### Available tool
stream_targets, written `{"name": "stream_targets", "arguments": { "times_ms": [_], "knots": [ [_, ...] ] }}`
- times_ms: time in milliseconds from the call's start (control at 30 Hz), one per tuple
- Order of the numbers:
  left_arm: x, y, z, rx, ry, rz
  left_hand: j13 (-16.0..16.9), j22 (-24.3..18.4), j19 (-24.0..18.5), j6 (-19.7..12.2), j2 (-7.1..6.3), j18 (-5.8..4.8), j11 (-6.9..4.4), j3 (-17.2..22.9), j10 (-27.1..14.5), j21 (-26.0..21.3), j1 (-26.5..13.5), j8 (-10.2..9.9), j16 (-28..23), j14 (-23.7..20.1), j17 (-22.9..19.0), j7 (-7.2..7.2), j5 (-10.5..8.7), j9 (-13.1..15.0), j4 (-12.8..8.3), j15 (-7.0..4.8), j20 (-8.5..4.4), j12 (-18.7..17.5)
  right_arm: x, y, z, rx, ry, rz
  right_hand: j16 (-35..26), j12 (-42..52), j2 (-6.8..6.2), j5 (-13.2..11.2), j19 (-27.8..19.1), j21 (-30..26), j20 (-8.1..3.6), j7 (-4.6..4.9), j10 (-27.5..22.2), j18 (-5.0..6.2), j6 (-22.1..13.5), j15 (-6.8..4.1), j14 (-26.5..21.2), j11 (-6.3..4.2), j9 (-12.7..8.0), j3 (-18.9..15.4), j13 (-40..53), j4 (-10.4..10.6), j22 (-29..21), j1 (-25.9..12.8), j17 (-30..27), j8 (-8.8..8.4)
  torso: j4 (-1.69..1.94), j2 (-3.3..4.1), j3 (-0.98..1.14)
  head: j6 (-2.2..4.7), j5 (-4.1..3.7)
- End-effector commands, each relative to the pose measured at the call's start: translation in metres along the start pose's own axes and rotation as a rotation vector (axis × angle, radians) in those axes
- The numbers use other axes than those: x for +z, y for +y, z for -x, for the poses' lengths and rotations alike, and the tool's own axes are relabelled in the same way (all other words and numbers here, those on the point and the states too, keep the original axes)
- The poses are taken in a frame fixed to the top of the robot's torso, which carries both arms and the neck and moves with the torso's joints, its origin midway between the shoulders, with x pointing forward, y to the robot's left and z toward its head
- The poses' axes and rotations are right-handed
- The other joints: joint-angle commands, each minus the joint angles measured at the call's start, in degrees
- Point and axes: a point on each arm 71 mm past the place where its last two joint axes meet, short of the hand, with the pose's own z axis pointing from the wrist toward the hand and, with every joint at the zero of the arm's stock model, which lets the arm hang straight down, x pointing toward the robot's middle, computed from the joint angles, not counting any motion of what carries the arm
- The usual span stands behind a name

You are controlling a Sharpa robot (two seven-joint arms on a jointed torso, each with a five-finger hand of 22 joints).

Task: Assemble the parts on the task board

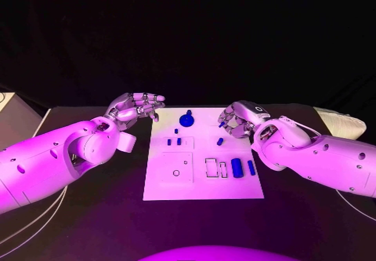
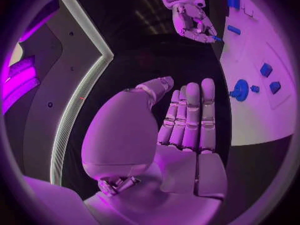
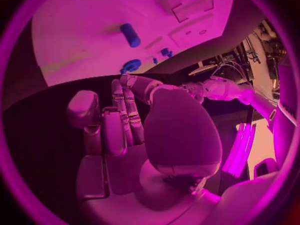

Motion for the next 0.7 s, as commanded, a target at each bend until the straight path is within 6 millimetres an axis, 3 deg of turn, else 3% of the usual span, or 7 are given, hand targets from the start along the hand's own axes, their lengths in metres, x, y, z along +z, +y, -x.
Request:
{"name": "stream_targets", "arguments": {
  "times_ms": [33, 333, 700],
  "knots": [
    [0.001, -0.001, -0.003, -0.002, 0.005, -0.018, -0.1, -0.08, 0.36, -0.48, 0.0, 0.83, -0.03, -0.36, -0.44, -0.34, 0.41, -0.24, -0.39, 0.19, -0.1, -0.02, 0.0, -0.07, 0.06, 0.1, 0.09, -0.38, -0.002, 0.018, -0.007, 0.009, 0.028, 0.055, 0.22, -0.02, 0.13, 0.3, 0.36, 0.23, 0.08, -0.18, 2.23, -0.69, 0.34, -0.41, 2.57, -1.91, 0.07, 0.41, 0.06, -0.13, 0.08, -0.21, 0.13, 0.35, 0.08, 0.03, -0.07, 0.05, 0.31],
    [0.002, -0.002, -0.006, -0.008, 0.01, -0.021, -0.12, -0.11, 0.4, -0.48, 0.0, 0.83, -0.01, -0.41, -0.53, -0.37, 0.43, -0.23, -0.42, 0.17, -0.12, -0.01, 0.0, -0.07, 0.05, 0.12, 0.1, -0.39, -0.005, 0.061, -0.028, 0.005, 0.089, 0.16, 0.22, -0.03, 0.13, 0.29, 0.35, 0.22, 0.08, -0.18, 2.23, -0.68, 0.34, -0.41, 2.57, -1.91, 0.08, 0.42, 0.06, -0.14, 0.06, -0.22, 0.12, 0.35, -0.03, 0.01, -0.12, -0.09, 1.43],
    [0.002, -0.001, -0.009, -0.012, 0.012, -0.016, -0.13, -0.13, 0.41, -0.45, 0.01, 0.83, 0.0, -0.44, -0.56, -0.4, 0.42, -0.2, -0.43, 0.15, -0.14, -0.01, 0.0, -0.06, 0.07, 0.13, 0.11, -0.38, -0.01, 0.087, -0.063, 0.003, 0.166, 0.211, 0.13, -0.06, 0.14, 0.23, 0.25, 0.07, 0.08, -0.17, 2.22, -0.64, 0.3, -0.41, 2.53, -1.91, 0.11, 0.49, 0.07, -0.17, -0.07, -0.24, -0.1, 0.36, 0.08, 0.22, -0.08, -0.52, 2.36]
  ]
}}
